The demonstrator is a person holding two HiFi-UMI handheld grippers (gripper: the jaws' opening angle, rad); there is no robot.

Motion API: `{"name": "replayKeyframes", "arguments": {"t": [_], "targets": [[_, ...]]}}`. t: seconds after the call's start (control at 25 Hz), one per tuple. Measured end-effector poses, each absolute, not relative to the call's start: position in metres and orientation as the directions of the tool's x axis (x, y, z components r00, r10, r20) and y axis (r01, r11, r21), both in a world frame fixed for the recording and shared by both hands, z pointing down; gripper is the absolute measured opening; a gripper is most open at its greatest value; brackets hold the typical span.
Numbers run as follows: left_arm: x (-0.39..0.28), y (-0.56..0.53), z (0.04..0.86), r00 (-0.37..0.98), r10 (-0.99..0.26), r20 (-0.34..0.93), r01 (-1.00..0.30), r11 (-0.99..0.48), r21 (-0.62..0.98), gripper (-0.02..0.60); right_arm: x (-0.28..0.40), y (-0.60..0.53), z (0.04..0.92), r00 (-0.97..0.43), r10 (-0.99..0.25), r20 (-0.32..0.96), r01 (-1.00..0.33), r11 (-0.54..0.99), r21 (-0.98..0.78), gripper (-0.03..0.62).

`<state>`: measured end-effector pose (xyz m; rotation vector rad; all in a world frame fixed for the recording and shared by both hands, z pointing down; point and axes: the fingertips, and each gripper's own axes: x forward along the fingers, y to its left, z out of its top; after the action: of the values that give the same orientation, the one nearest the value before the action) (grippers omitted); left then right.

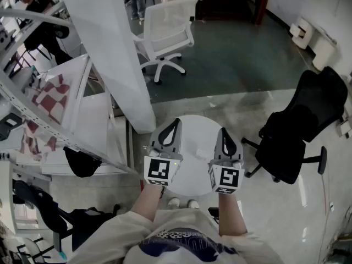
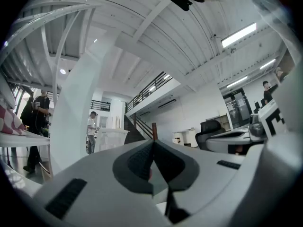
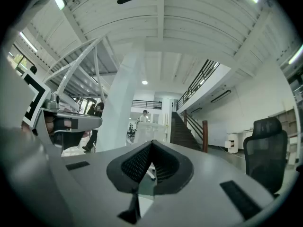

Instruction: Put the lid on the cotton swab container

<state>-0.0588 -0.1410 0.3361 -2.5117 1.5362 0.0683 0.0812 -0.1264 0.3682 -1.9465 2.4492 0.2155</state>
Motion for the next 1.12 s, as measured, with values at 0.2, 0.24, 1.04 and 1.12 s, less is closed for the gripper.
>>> {"name": "replayKeyframes", "arguments": {"t": [0.2,0.24,1.04,1.12], "targets": [[-0.057,-0.139,0.336,0.461,-0.876,-0.142,-0.885,-0.443,-0.144,-0.002,0.081,-0.125,0.37,-0.232,-0.969,-0.085,-0.969,0.222,0.108,0.008],[-0.057,-0.139,0.336,0.462,-0.876,-0.141,-0.885,-0.444,-0.144,-0.002,0.08,-0.125,0.37,-0.232,-0.969,-0.083,-0.969,0.222,0.11,0.008],[-0.069,-0.135,0.358,0.681,-0.732,0.004,-0.729,-0.679,-0.093,0.316,0.154,-0.107,0.387,-0.374,-0.927,-0.032,-0.919,0.375,-0.121,0.4],[-0.071,-0.135,0.363,0.683,-0.73,0.016,-0.726,-0.681,-0.094,0.316,0.159,-0.103,0.391,-0.382,-0.924,-0.018,-0.917,0.382,-0.118,0.4]]}}
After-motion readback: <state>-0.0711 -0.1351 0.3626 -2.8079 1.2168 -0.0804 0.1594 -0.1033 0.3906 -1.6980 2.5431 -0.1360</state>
